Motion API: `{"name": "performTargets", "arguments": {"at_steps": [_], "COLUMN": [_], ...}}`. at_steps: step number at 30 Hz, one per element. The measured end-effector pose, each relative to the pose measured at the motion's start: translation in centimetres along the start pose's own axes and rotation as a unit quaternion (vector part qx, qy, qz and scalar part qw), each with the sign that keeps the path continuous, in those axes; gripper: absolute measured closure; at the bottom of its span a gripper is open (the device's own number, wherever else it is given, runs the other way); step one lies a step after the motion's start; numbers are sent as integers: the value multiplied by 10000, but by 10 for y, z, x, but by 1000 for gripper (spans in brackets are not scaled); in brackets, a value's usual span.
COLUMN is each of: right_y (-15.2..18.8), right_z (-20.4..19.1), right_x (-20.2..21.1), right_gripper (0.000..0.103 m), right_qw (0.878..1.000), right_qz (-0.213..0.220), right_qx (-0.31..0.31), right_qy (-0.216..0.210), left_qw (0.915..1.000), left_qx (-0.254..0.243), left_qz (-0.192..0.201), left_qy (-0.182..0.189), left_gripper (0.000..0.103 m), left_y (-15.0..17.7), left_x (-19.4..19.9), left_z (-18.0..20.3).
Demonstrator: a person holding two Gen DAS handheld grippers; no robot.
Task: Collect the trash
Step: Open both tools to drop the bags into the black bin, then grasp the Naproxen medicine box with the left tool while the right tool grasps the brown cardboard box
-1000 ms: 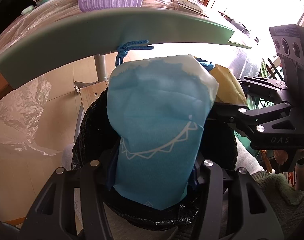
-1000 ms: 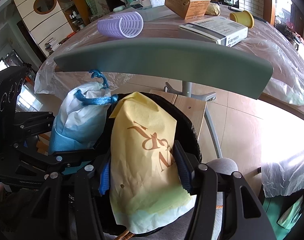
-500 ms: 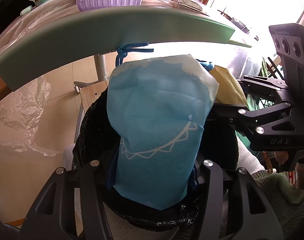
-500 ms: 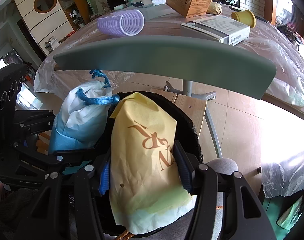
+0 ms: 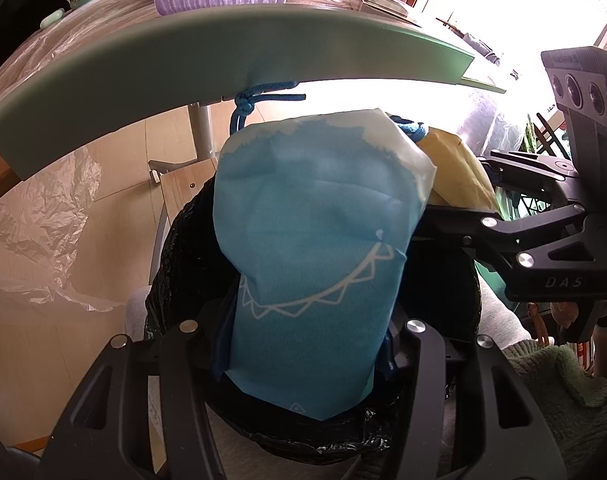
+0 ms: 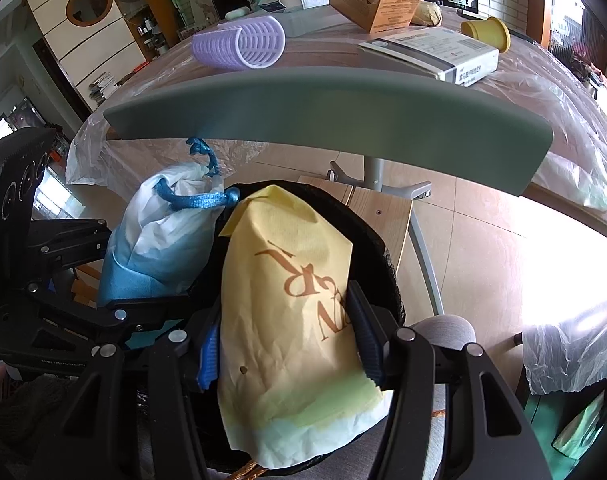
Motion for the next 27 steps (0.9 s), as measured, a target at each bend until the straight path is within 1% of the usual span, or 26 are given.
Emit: {"name": "performTargets", "arguments": {"at_steps": [1, 2, 3, 7, 10, 13, 15, 16, 17, 18, 19, 20, 21, 22, 23, 24, 26, 27], "right_y": [1, 1, 2, 2, 3, -3, -10, -13, -17, -19, -21, -24, -28, -33, -38, -46, -59, -67], "right_z": [0, 0, 1, 3, 0, -1, -3, -3, -5, -7, -10, -14, -15, -12, -11, -8, 1, 5], "right_x": [2, 4, 7, 18, 35, 63, 93, 106, 126, 140, 158, 173, 183, 189, 190, 188, 182, 174], "right_gripper": [29, 17, 14, 14, 14, 12, 6, 5, 4, 4, 4, 4, 4, 4, 4, 4, 4, 4], "right_qw": [10000, 9999, 9997, 9994, 9987, 9956, 9892, 9848, 9760, 9670, 9523, 9356, 9238, 9177, 9179, 9214, 9287, 9321], "right_qz": [38, 95, 176, 281, 458, 842, 1343, 1587, 1980, 2307, 2763, 3207, 3494, 3651, 3655, 3572, 3332, 3205], "right_qx": [-19, -52, -86, -108, 13, 147, 240, 279, 336, 368, 401, 430, 457, 499, 528, 526, 478, 526], "right_qy": [35, 91, 119, 146, 238, 372, 542, 645, 840, 1018, 1234, 1413, 1496, 1487, 1448, 1435, 1555, 1606], "left_qw": [10000, 9999, 9997, 9991, 9987, 9973, 9942, 9910, 9878, 9833, 9769, 9664, 9562, 9491, 9459, 9471, 9518, 9528], "left_qx": [4, 51, 107, 186, 101, 42, 44, 48, 58, 84, 117, 150, 162, 186, 223, 237, 288, 301], "left_qz": [24, 110, 220, 306, 449, 704, 1032, 1289, 1513, 1790, 2112, 2552, 2905, 3125, 3219, 3182, 3025, 2989], "left_qy": [54, 67, 51, 227, 239, 217, 306, 356, 360, 328, 296, 279, 315, 351, 342, 352, 414, 444], "left_gripper": [30, 22, 13, 12, 12, 12, 12, 12, 10, 3, 1, 1, 1, 1, 1, 1, 1, 1], "left_y": [0, -1, -2, -5, -5, -8, -14, -19, -23, -27, -31, -35, -37, -40, -47, -56, -71, -79], "left_x": [1, 4, 7, 18, 31, 52, 75, 92, 104, 118, 132, 148, 160, 168, 173, 174, 172, 171], "left_z": [0, -2, -4, -7, -5, -2, -1, 0, 1, 1, 1, 1, 0, -2, -5, -7, -12, -14]}}
Point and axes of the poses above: each gripper's, at about its wrist camera, not at the fingertips, and x roughly against the way its jaws point, z to its right, y to its underside, the point moved 2 cm from there along -x, roughly the way its jaws point, and after that the axes turned 11 degrees about x, right-handed, at the moved point
